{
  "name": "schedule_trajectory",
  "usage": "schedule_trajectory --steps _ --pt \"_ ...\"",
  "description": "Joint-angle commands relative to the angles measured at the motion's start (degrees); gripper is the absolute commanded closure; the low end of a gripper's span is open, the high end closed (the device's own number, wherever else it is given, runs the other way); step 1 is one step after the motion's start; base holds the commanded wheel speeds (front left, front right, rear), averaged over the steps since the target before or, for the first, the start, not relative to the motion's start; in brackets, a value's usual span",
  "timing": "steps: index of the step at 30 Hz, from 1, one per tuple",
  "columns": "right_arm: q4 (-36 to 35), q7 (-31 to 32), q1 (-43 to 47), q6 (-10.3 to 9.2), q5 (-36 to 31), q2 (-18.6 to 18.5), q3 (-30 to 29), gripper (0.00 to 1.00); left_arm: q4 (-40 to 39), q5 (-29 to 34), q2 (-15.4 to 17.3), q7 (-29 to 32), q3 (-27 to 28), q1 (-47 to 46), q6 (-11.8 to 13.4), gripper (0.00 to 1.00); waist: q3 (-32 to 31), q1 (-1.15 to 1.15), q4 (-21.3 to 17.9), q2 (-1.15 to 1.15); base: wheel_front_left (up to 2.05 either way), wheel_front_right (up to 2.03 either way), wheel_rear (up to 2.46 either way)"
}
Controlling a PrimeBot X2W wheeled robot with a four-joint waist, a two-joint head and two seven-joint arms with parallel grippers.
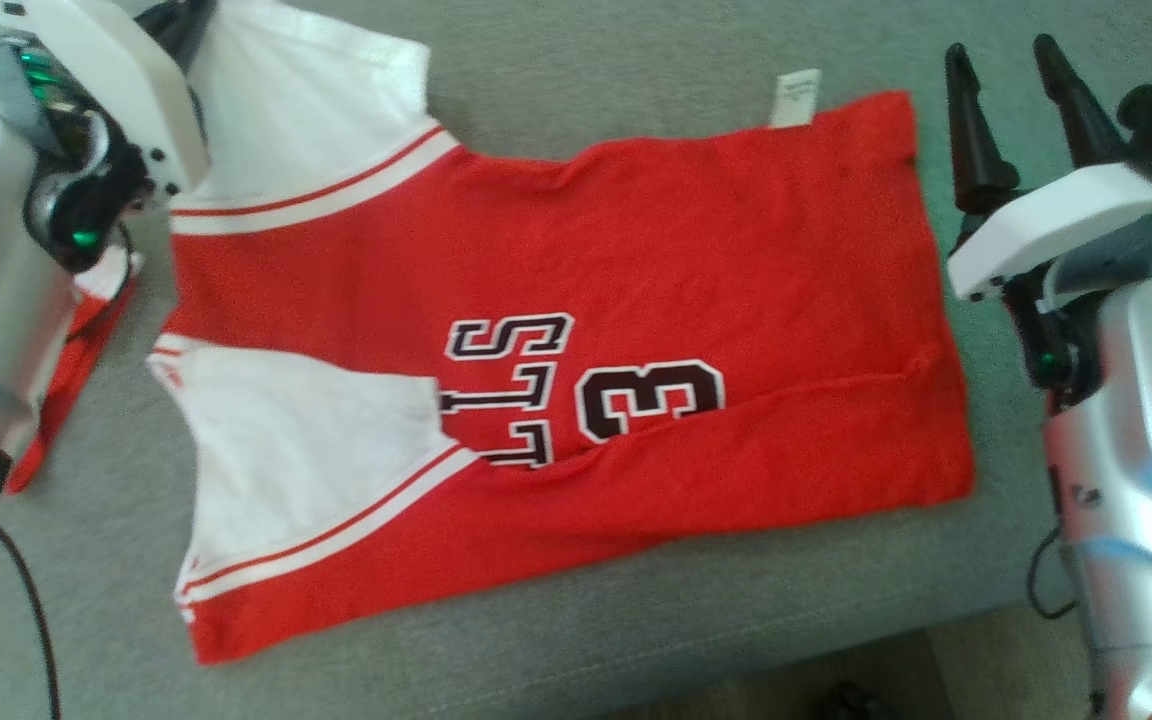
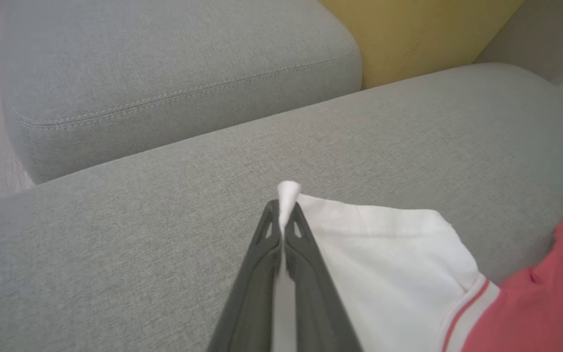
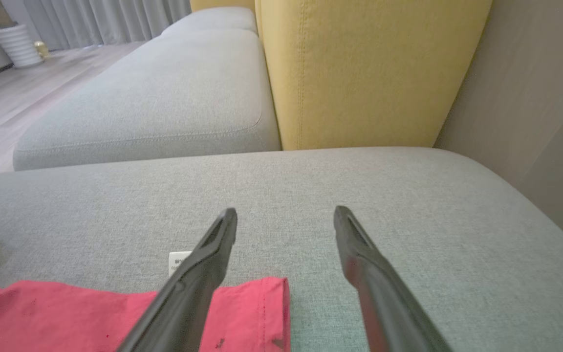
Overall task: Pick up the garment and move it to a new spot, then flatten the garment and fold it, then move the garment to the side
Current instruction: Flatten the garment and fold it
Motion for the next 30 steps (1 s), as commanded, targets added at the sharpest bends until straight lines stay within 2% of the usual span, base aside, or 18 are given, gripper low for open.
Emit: schedule_trajectory --steps 1,10,19,27,28,29,30 --pt "-1.32 0.45 -1.93 0.20 0.32 -0.91 0.67 0.00 -2.04 -0.69 2.02 -0.69 2.14 -1.44 0.08 1.00 -1.14 0.00 1.93 0.00 0.00 0.00 0.00" --pt "7.19 5.68 -3.30 0.20 2.11 -5.44 -0.41 0.00 -10.97 -3.08 2.95 -2.69 1.91 2.72 0.25 1.00 -2.30 0.00 6.34 0.00 0.00 0.00 0.00" --pt "13.25 10.39 -6.06 0.20 3.53 -8.06 1.24 0.00 -20.05 -3.53 5.26 -1.33 1.85 5.75 2.91 1.00 -0.55 0.00 8.19 0.00 0.00 0.00 0.00" --pt "16.61 13.43 -7.75 0.20 4.88 -8.95 2.31 0.00 -23.04 -3.75 5.39 -0.55 2.11 5.27 4.49 1.00 1.13 0.00 9.11 0.00 0.00 0.00 0.00" --pt "16.91 13.97 -7.83 0.20 5.55 -8.89 2.50 0.16 -23.10 -3.74 5.39 -0.57 2.14 5.19 4.61 1.00 1.21 0.00 9.15 0.00 0.00 0.00 0.00" --pt "17.05 14.28 -7.92 0.20 6.11 -8.91 2.73 0.71 -23.12 -3.70 5.41 -0.61 2.15 5.14 4.73 1.00 1.27 0.00 9.17 0.00 0.00 0.00 0.00" --pt "17.08 14.38 -8.01 0.20 6.46 -9.03 3.04 1.00 -23.07 -3.64 5.46 -0.67 2.14 5.12 4.83 1.00 1.30 0.00 9.17 0.00 0.00 0.00 0.00"
